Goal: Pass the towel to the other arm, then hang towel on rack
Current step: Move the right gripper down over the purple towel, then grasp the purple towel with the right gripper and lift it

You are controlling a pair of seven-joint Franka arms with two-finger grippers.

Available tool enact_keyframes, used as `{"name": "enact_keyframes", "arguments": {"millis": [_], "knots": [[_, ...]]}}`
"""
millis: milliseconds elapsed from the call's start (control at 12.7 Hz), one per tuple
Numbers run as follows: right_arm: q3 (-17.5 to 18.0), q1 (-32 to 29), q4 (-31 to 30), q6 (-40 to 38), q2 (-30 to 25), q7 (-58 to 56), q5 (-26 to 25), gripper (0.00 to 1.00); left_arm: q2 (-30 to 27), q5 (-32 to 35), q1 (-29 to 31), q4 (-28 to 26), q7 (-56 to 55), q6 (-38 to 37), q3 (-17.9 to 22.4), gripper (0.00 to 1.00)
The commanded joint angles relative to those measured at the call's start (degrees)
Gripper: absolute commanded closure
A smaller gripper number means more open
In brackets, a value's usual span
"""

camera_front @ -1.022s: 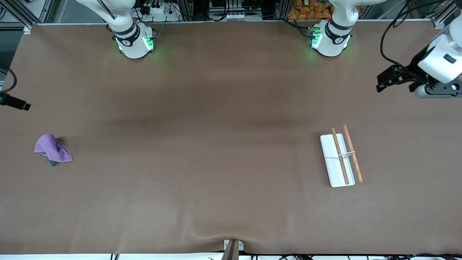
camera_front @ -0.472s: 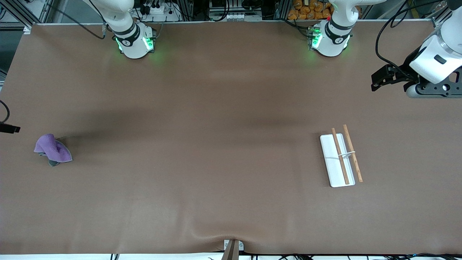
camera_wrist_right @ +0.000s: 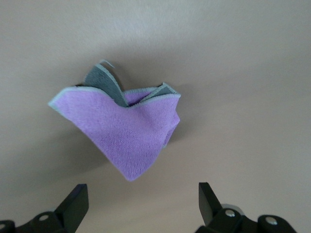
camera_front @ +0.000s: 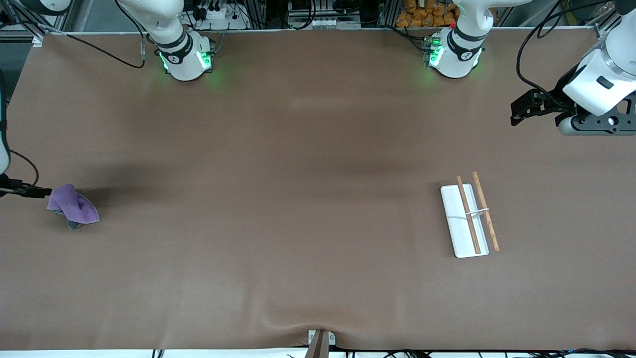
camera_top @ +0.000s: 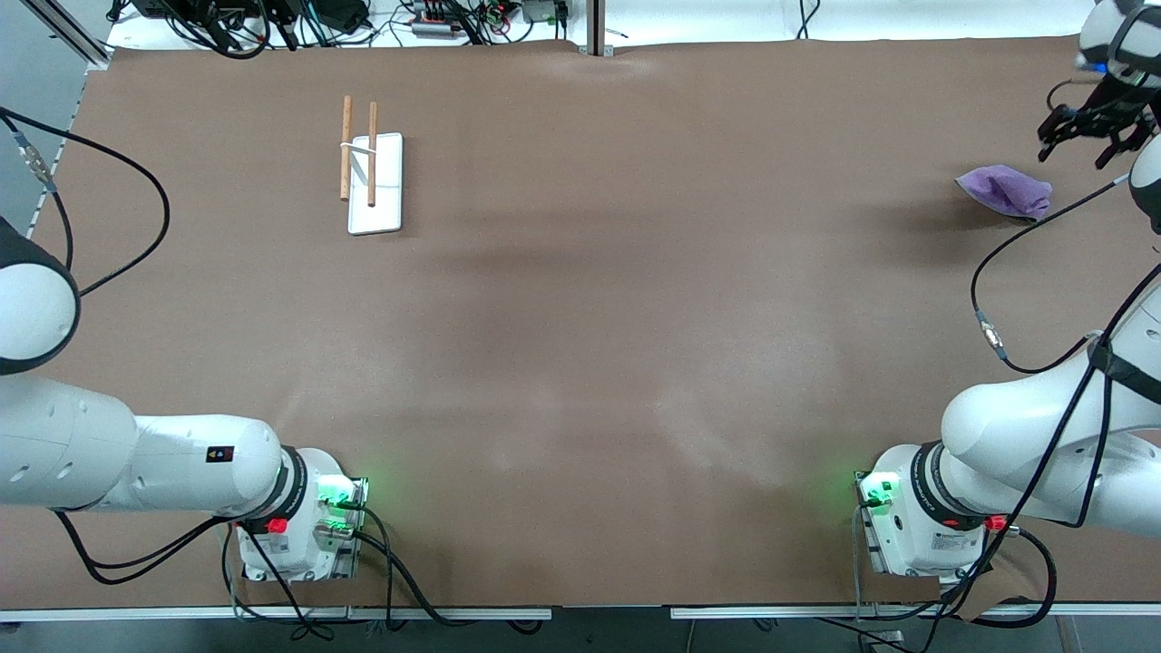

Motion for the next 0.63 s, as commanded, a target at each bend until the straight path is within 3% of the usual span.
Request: {"name": "enact_keyframes", "arguments": {"millis": [0, 393, 551], "knots": [[1.18, -1.87, -5.85, 4.73, -0.7, -0.42, 0.76, 0.14, -0.54, -0.02, 0.38, -0.24, 0.06, 0.38, -0.4, 0.0], [1.18, -2.05, -6.21, 6.59, 0.97, -0.42, 1.55, 0.59, -0.28, -0.02, 0.47, -0.42, 0.24, 0.9, -0.4, 0.0], [1.27, -2.4, -6.21, 6.59, 1.15, -0.51, 1.55, 0.66, -0.28, -0.01, 0.47, -0.42, 0.24, 0.99, -0.4, 0.0]]}}
